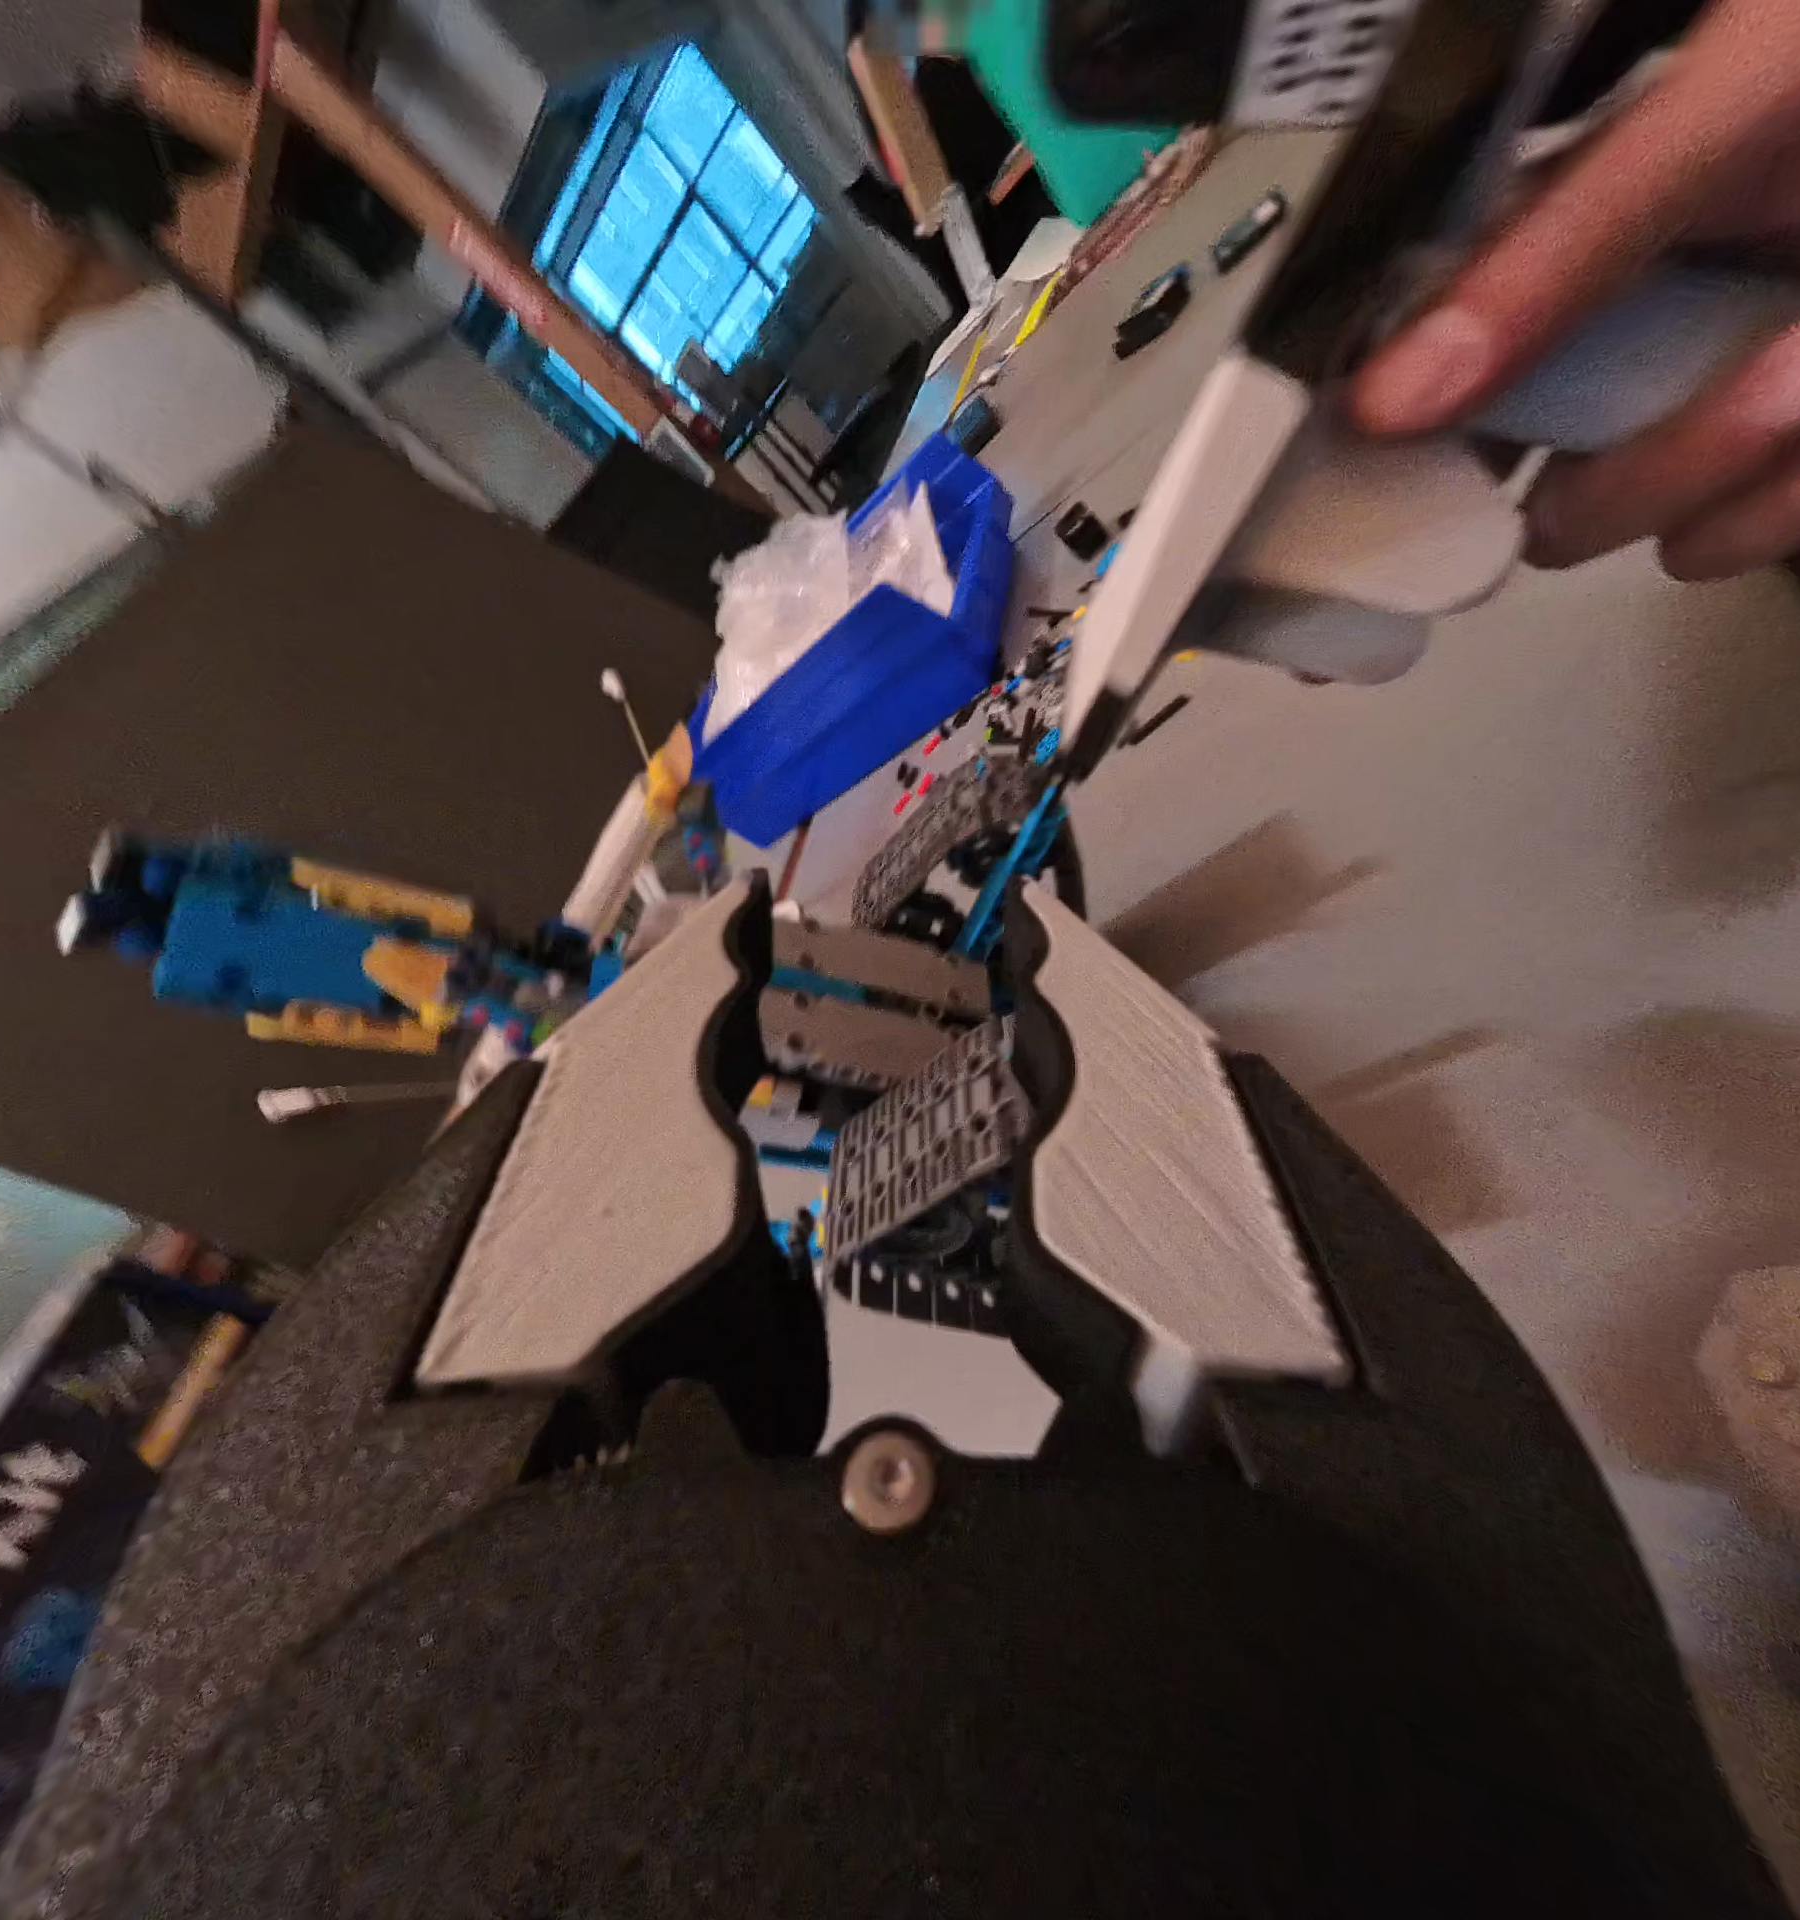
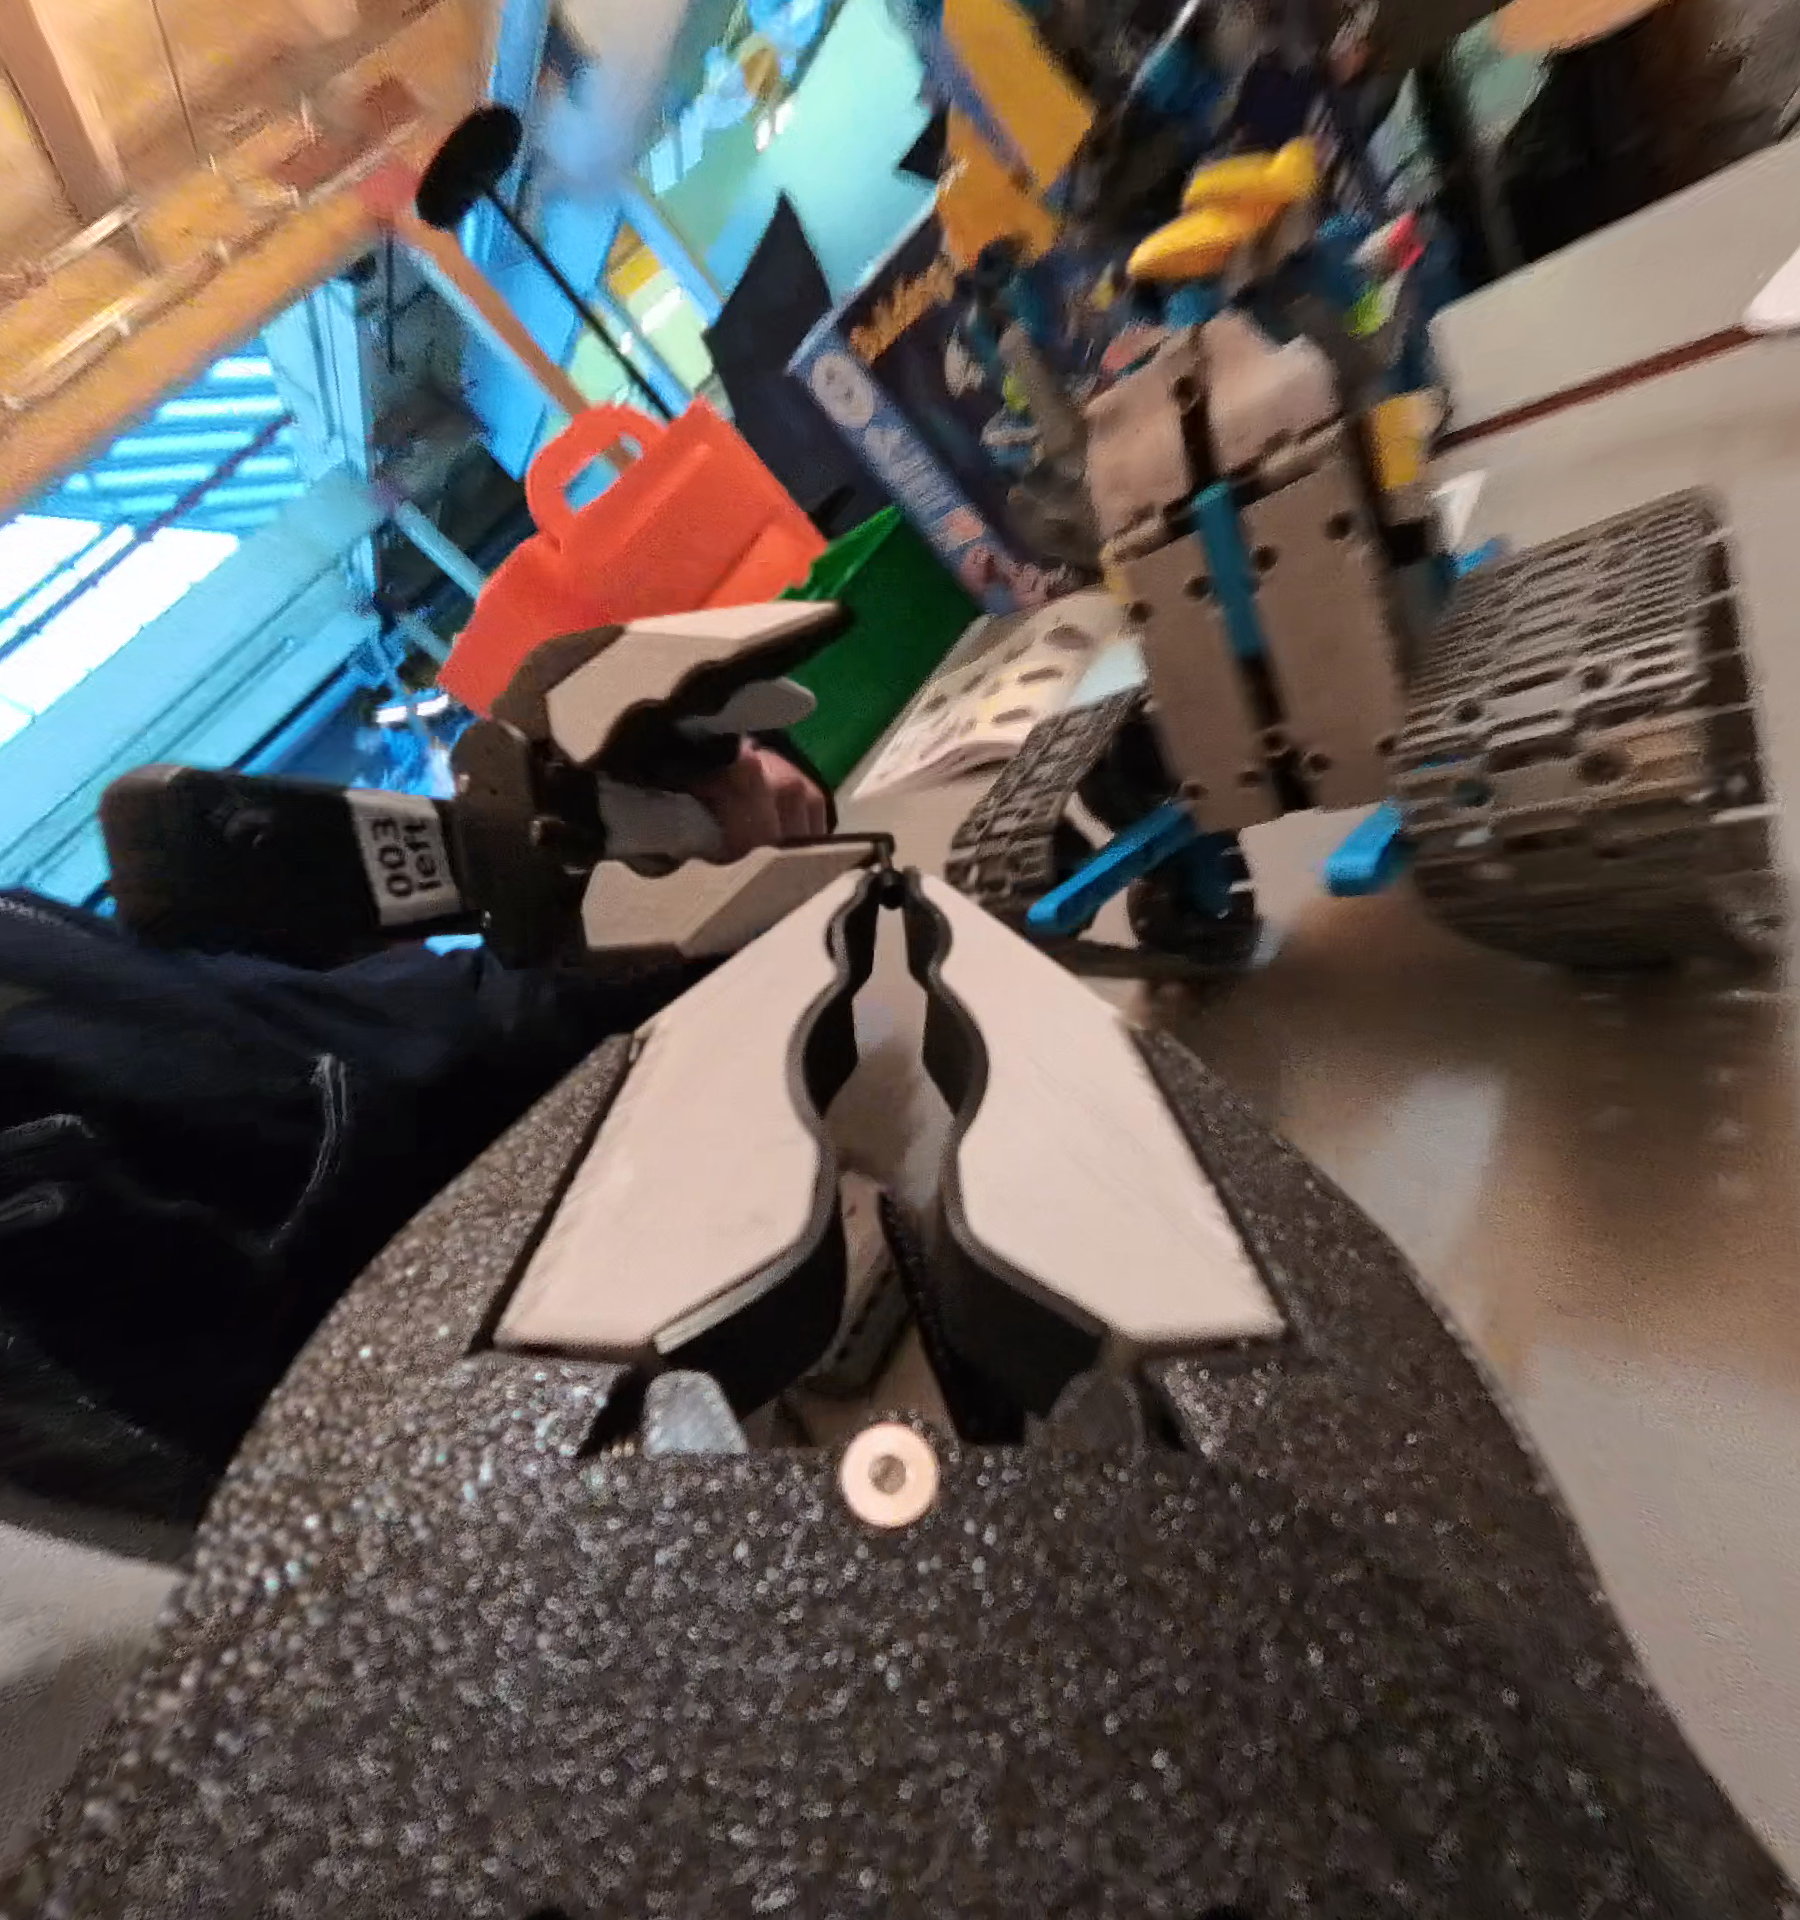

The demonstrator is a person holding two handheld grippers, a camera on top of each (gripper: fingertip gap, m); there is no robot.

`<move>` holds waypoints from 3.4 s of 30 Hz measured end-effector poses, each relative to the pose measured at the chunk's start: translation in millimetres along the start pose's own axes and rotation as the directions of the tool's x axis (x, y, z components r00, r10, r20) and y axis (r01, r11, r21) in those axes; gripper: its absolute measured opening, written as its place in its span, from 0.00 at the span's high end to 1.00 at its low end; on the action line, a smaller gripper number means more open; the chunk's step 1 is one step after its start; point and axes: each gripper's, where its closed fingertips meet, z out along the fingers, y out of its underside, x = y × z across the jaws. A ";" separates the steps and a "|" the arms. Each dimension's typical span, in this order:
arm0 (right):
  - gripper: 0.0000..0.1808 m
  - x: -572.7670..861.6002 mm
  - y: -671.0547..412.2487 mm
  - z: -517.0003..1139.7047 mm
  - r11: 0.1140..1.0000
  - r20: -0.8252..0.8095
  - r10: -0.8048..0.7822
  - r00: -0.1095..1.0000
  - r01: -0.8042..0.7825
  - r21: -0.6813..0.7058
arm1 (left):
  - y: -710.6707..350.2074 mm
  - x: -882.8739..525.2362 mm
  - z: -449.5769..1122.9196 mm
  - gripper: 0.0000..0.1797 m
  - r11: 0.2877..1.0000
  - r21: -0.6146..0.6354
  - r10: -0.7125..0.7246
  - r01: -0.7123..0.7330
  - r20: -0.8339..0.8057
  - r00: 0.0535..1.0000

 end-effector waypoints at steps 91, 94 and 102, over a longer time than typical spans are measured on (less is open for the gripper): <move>0.99 51.0 -39.9 -6.9 0.148 0.065 -0.981 0.185 0.916 -0.372 | 108.0 -32.3 69.8 0.59 0.274 -0.450 -0.962 0.850 -0.112 0.251; 0.99 41.7 -45.2 1.2 0.055 0.137 -0.983 0.119 0.915 -0.400 | 105.5 -38.6 68.3 0.59 0.159 -0.506 -0.986 0.848 -0.133 0.105; 0.99 32.3 -80.6 42.3 0.024 0.387 -0.898 0.212 0.899 -0.437 | 113.4 -65.2 77.0 0.59 0.013 -0.607 -0.982 0.794 -0.157 -0.104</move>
